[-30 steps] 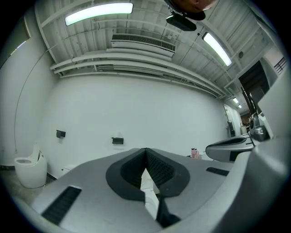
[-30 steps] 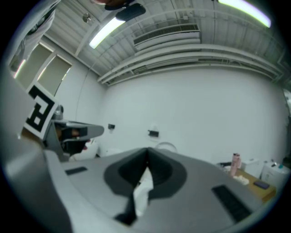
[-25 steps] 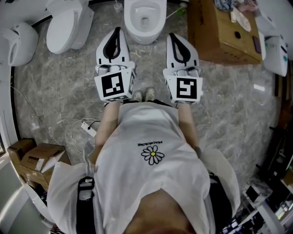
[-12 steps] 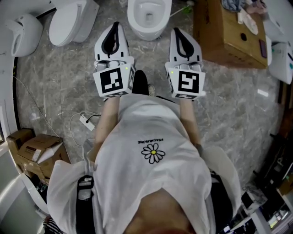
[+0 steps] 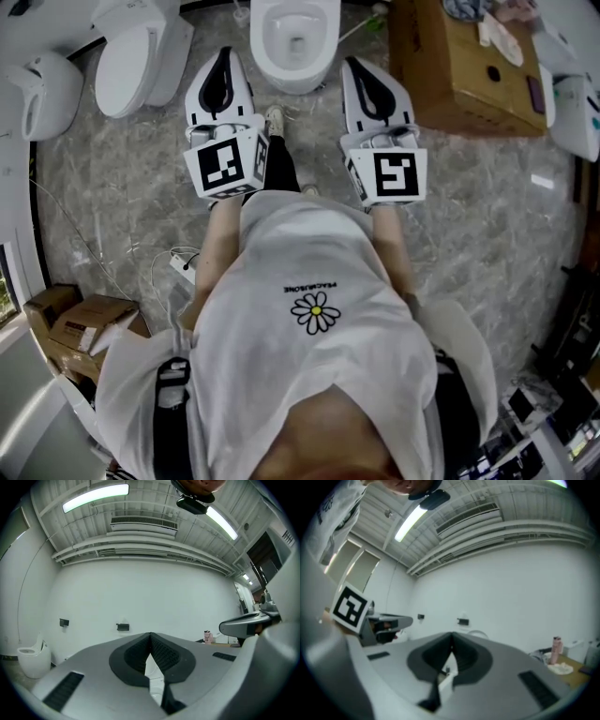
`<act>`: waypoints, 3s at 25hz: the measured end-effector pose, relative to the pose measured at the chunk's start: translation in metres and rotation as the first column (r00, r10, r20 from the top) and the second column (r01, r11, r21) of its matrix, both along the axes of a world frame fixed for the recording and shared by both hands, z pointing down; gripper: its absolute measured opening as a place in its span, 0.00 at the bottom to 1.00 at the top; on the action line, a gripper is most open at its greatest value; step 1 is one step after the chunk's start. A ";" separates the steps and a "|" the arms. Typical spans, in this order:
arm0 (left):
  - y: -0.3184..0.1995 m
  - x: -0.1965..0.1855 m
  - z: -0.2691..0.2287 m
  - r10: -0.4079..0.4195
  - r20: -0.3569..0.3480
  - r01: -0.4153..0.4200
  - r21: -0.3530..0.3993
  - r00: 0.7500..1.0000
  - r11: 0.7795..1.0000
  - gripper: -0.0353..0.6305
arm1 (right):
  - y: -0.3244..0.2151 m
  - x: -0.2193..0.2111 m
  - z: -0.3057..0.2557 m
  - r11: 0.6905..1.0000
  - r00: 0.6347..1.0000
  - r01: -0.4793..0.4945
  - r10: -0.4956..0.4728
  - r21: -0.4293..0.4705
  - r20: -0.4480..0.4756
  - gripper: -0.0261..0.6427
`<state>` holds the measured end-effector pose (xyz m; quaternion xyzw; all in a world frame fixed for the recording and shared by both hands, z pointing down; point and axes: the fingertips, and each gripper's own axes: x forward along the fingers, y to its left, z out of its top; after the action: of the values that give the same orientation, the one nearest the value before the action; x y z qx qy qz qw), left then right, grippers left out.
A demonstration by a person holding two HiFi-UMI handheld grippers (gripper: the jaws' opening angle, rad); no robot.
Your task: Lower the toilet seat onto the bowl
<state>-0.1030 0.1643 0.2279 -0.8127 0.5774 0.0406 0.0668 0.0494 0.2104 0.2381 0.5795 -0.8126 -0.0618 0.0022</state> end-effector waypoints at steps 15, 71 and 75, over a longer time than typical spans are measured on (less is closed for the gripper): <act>-0.121 0.008 0.025 0.083 -0.060 -0.085 -0.029 0.995 0.996 0.08 | -0.100 0.046 0.041 0.925 0.916 -0.375 0.362 -0.054 -0.173 0.08; -0.486 0.015 0.042 -0.002 -0.083 -0.011 -0.157 0.997 0.987 0.09 | -0.492 0.035 0.065 0.953 0.984 -0.172 0.176 -0.249 -0.007 0.09; -0.528 0.028 0.046 0.026 -0.036 -0.031 -0.163 0.999 0.986 0.10 | -0.529 0.045 0.068 0.951 0.985 -0.168 0.171 -0.259 -0.009 0.18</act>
<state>-0.0754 -0.3635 0.2739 -0.8228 0.5681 0.0075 -0.0104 0.0946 -0.3187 0.3059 0.6423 -0.7609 0.0488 0.0776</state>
